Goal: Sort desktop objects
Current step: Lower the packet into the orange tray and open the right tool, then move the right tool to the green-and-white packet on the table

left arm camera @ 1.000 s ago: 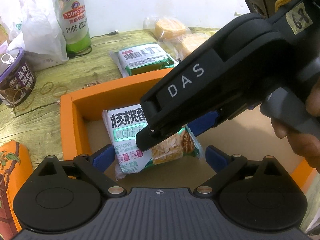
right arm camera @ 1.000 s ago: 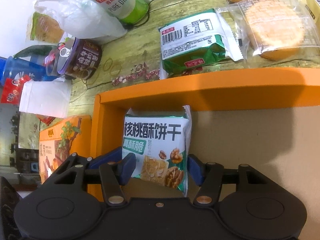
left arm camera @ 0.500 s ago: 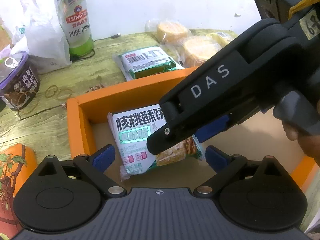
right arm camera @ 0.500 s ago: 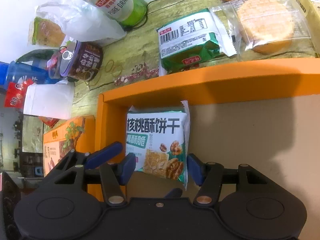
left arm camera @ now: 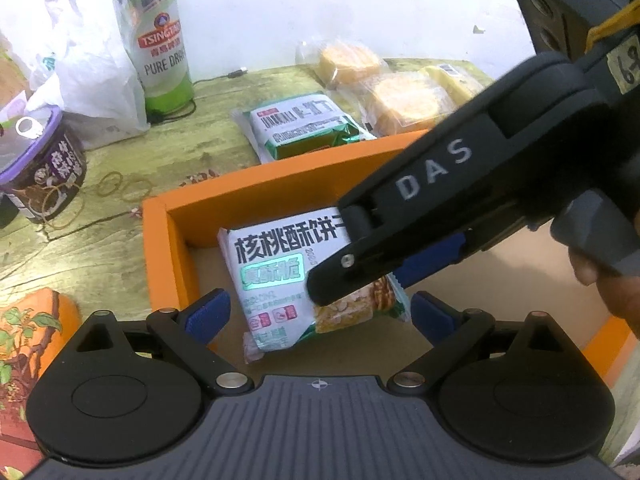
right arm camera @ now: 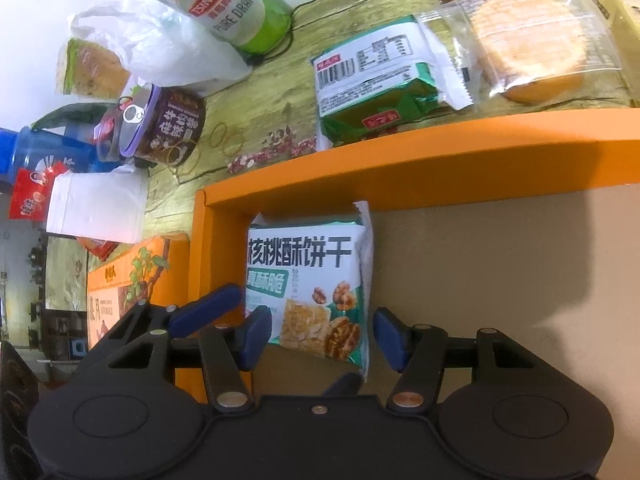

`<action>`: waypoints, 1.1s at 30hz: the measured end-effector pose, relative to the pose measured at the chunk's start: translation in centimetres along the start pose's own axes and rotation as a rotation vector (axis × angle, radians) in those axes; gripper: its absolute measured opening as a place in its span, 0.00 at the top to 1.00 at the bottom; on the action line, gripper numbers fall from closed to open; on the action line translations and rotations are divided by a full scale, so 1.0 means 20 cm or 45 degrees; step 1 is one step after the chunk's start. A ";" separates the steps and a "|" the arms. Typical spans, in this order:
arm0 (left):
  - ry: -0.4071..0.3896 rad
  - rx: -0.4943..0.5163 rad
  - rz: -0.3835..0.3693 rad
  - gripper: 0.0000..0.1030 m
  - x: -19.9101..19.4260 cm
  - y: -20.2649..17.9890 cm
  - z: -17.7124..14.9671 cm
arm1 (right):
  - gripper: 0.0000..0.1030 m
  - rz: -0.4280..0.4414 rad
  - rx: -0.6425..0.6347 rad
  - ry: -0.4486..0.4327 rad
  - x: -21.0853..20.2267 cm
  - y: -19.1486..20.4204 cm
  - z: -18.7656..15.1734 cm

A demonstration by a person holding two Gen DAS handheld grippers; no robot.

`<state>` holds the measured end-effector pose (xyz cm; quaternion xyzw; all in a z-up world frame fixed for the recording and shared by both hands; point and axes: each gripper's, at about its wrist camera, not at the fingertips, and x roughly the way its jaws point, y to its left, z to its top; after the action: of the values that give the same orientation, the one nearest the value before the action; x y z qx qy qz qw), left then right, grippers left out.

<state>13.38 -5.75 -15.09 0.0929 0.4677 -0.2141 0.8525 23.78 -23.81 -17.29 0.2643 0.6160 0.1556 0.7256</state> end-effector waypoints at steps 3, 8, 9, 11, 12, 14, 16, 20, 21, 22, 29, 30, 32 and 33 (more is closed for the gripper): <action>-0.015 -0.003 0.005 0.05 -0.04 0.01 0.01 | 0.45 0.002 0.008 -0.011 -0.04 -0.02 0.00; -0.076 -0.025 -0.009 0.05 -0.13 0.03 0.07 | 0.45 0.015 0.022 -0.049 -0.14 -0.05 0.00; -0.092 -0.027 -0.010 0.05 -0.15 0.03 0.08 | 0.45 0.021 0.025 -0.060 -0.17 -0.06 0.01; -0.130 -0.026 -0.017 0.05 -0.18 0.03 0.13 | 0.45 0.049 0.043 -0.082 -0.23 -0.06 0.04; -0.149 -0.020 -0.020 0.05 -0.19 0.02 0.16 | 0.45 0.066 0.054 -0.093 -0.26 -0.07 0.05; -0.187 -0.003 -0.022 0.04 -0.21 0.01 0.22 | 0.45 0.090 0.064 -0.131 -0.33 -0.06 0.10; -0.221 0.021 -0.025 0.04 -0.21 0.00 0.28 | 0.45 0.105 0.068 -0.174 -0.39 -0.05 0.17; -0.253 0.052 -0.013 0.04 -0.15 0.00 0.40 | 0.30 0.110 0.080 -0.249 -0.47 -0.03 0.33; -0.256 0.057 -0.014 0.03 -0.13 0.00 0.43 | 0.30 0.105 0.078 -0.259 -0.48 -0.03 0.38; -0.253 0.058 -0.018 0.03 -0.10 0.00 0.46 | 0.30 0.101 0.077 -0.266 -0.48 -0.02 0.43; -0.196 0.039 -0.054 0.03 0.12 0.01 0.56 | 0.18 0.072 0.133 -0.213 -0.34 -0.06 0.67; -0.183 0.038 -0.062 0.03 0.15 0.02 0.56 | 0.17 0.069 0.148 -0.194 -0.30 -0.07 0.69; -0.152 0.036 -0.077 0.03 0.20 0.02 0.56 | 0.17 0.053 0.165 -0.161 -0.24 -0.08 0.71; -0.136 0.034 -0.081 0.03 0.23 0.02 0.56 | 0.17 0.045 0.174 -0.145 -0.20 -0.09 0.72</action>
<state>24.14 -10.72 -12.78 0.0778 0.4212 -0.2522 0.8677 36.96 -30.29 -13.54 0.3325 0.5782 0.1106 0.7368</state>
